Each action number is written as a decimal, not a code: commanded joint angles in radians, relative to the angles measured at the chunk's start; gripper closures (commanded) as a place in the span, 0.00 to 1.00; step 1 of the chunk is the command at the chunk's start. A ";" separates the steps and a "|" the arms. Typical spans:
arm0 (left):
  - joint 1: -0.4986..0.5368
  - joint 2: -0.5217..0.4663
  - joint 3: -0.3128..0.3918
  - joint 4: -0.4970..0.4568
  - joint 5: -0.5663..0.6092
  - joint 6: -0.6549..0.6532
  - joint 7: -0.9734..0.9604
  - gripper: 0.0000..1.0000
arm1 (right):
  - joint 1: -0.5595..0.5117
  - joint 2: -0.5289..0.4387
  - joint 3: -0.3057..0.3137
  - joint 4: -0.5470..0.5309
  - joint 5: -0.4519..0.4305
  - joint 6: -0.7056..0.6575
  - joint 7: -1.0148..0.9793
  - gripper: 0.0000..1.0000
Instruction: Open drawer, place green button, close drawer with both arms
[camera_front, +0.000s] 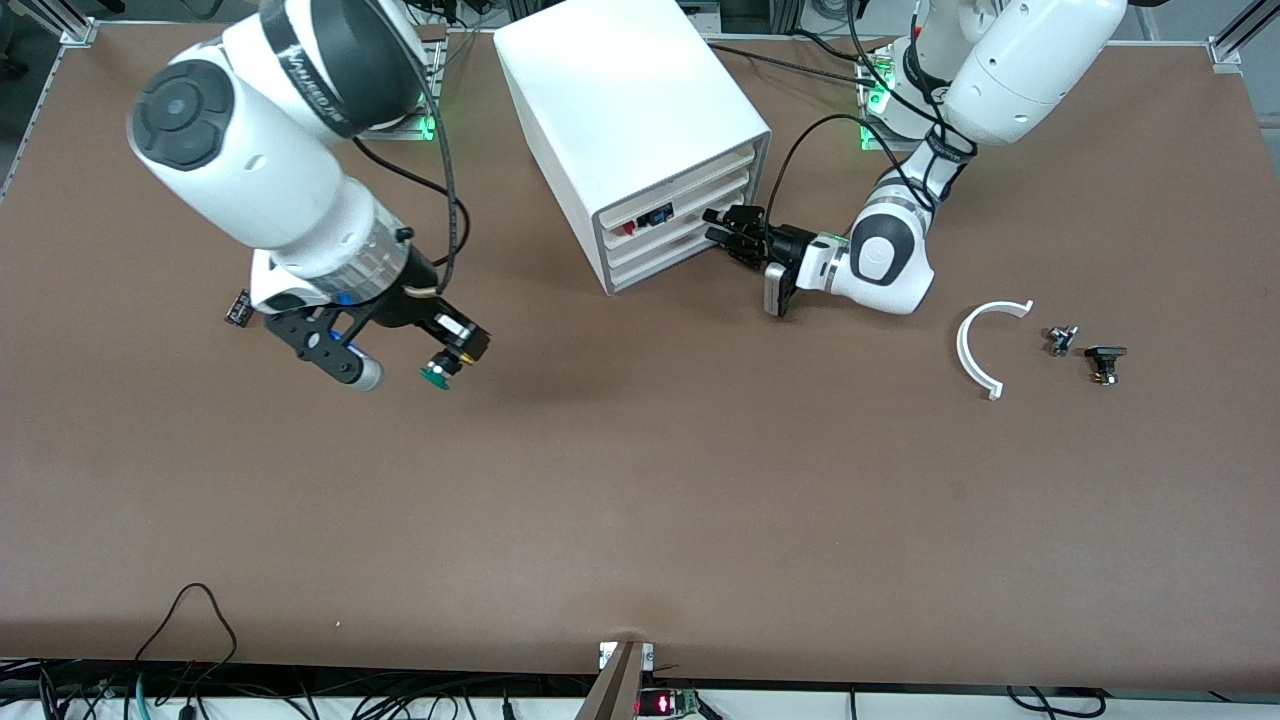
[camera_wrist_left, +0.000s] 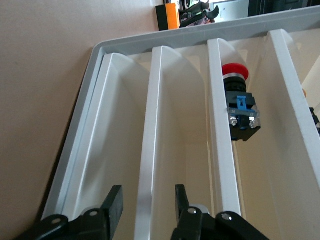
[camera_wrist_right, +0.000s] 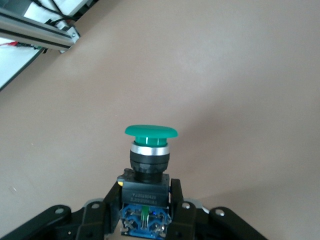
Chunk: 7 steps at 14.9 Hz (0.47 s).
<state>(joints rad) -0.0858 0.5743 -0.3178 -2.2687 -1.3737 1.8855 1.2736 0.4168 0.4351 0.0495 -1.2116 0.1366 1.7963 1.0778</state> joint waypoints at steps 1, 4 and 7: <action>-0.041 0.001 -0.004 -0.018 -0.067 0.047 0.038 0.59 | 0.028 0.050 -0.002 0.070 -0.002 -0.025 0.178 1.00; -0.048 -0.002 -0.009 -0.017 -0.065 0.061 0.040 1.00 | 0.028 0.050 -0.002 0.070 0.032 -0.020 0.344 1.00; -0.014 -0.004 -0.009 -0.011 -0.050 0.049 0.040 1.00 | 0.030 0.050 -0.004 0.070 0.070 -0.017 0.483 1.00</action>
<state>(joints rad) -0.1292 0.5749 -0.3245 -2.2782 -1.4117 1.9325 1.2770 0.4461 0.4694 0.0477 -1.1818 0.1844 1.7967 1.4670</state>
